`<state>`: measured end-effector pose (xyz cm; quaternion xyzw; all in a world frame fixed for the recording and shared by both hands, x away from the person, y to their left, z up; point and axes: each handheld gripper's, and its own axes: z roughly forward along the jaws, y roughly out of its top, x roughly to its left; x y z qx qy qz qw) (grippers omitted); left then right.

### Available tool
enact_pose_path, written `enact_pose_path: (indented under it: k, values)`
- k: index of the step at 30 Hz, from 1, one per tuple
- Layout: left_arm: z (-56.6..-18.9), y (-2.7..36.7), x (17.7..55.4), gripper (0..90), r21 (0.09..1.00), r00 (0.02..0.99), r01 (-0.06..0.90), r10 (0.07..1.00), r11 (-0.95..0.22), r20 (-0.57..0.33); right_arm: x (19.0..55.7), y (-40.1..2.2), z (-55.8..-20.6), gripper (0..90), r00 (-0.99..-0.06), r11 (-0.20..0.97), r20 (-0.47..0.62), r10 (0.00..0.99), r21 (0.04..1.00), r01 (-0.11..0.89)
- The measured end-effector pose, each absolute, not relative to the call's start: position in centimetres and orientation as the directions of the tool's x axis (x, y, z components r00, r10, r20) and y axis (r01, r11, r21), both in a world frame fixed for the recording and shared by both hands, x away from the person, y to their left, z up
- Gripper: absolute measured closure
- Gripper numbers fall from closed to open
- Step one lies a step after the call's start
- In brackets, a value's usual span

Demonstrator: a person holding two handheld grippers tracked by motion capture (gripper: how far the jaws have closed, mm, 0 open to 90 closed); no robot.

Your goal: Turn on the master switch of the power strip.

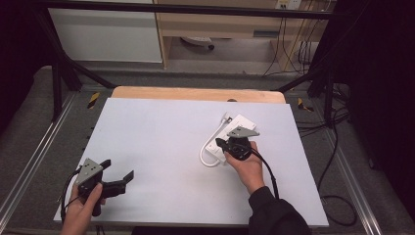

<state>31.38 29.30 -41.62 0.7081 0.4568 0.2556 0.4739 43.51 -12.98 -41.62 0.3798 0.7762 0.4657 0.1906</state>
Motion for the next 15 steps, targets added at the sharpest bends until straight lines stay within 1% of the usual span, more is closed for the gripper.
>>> enact_pose_path:
  k: [15]
  values:
    - [-41.7, 29.3, 31.4, 5.5, 0.903, 0.453, 0.407, 0.889, -0.135, -0.071, 44.2, -12.0, -42.9, 90.0, -0.639, 0.299, 0.054, 0.768, 0.851, 0.431]
